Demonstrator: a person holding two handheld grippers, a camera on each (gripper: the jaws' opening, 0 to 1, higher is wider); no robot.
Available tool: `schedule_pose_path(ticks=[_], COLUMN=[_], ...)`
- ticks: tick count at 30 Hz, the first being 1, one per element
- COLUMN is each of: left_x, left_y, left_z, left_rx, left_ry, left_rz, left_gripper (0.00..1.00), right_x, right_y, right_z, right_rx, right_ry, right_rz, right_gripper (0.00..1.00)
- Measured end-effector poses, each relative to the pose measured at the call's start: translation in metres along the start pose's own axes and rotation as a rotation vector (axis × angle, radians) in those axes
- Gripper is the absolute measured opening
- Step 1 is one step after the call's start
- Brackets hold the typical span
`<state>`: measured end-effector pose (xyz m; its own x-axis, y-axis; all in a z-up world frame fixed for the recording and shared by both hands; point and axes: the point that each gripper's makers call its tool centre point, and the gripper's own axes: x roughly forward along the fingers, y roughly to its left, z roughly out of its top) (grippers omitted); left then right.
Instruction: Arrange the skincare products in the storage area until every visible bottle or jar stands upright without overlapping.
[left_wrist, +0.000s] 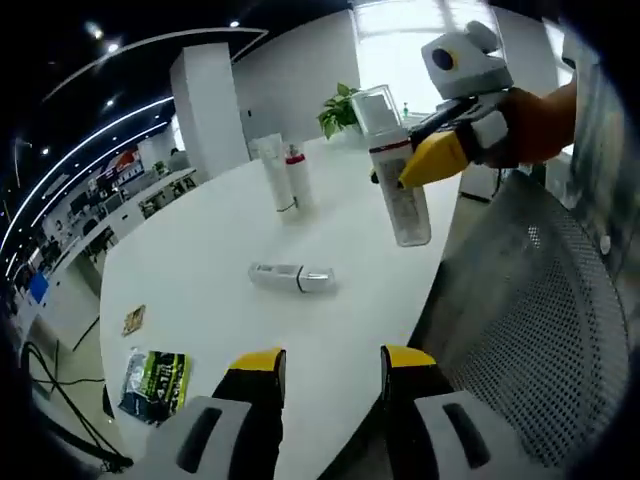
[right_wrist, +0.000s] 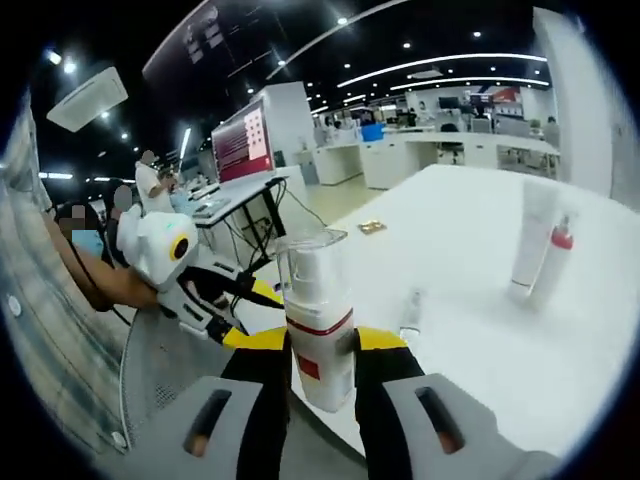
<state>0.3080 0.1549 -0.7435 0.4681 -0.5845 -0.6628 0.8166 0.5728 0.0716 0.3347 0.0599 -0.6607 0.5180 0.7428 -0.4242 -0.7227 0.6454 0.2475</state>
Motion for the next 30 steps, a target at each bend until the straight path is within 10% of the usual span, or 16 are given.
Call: schedule_pose_path(ticks=[13, 19, 30], left_x=[0.004, 0.008, 0.009], left_y=[0.001, -0.005, -0.004], left_z=[0.006, -0.006, -0.009], left_rx=[0.073, 0.045, 0.022], left_ry=[-0.033, 0.028, 0.049], left_rz=[0.023, -0.013, -0.016], left_gripper=[0.38, 0.38, 0.29], right_x=[-0.006, -0.002, -0.001], right_y=[-0.022, -0.031, -0.128], right_z=[0.008, 0.001, 0.017], right_rx=[0.008, 0.056, 0.098], right_ry=[-0.158, -0.123, -0.177], right_rz=[-0.015, -0.005, -0.170], right_gripper=[0.22, 0.22, 0.22])
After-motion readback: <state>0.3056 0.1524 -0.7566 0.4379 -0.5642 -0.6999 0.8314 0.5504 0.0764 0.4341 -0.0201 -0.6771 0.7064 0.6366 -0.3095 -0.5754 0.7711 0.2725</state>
